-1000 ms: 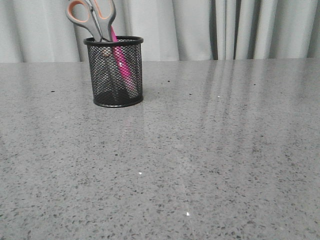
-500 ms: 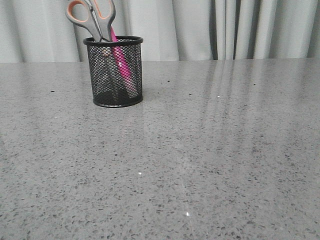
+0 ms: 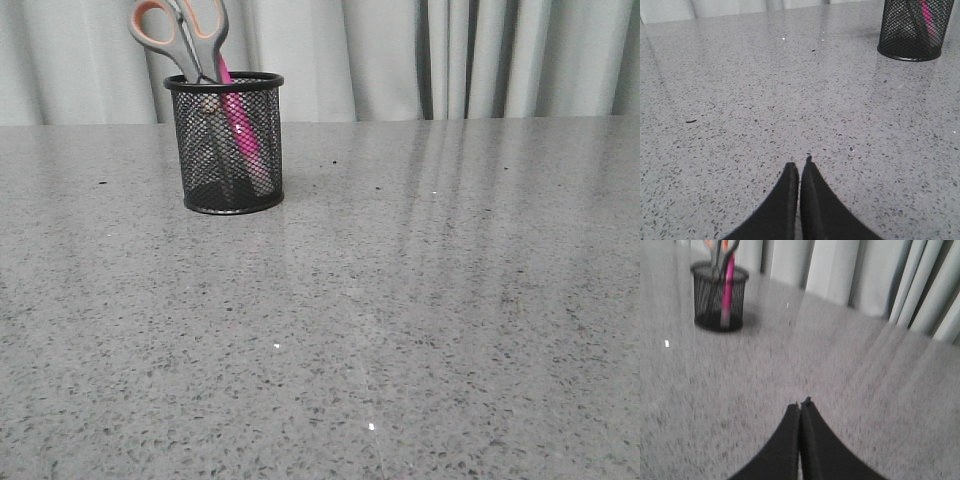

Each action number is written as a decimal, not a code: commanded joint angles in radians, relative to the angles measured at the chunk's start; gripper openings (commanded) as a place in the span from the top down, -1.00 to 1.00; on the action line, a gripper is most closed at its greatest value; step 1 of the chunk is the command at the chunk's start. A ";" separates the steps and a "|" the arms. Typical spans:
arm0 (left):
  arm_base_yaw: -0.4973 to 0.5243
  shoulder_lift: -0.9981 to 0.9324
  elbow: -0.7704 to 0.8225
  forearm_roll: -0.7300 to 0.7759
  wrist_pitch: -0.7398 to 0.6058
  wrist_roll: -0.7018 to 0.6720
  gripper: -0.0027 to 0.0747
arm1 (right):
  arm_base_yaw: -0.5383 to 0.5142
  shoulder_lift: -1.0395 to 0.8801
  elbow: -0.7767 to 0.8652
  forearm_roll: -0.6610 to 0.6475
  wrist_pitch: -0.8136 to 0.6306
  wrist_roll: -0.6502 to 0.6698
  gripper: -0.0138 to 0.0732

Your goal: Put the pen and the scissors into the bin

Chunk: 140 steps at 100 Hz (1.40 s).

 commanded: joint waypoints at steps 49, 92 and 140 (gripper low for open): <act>0.002 -0.033 0.044 -0.003 -0.047 -0.007 0.98 | -0.373 -0.058 0.230 0.302 -0.413 -0.009 0.82; 0.002 -0.033 0.044 -0.003 -0.047 -0.007 0.98 | -0.556 -0.199 0.310 0.587 -0.275 -0.429 0.82; 0.002 -0.033 0.044 -0.003 -0.047 -0.007 0.98 | -0.600 -0.255 0.310 0.589 -0.140 -0.429 0.82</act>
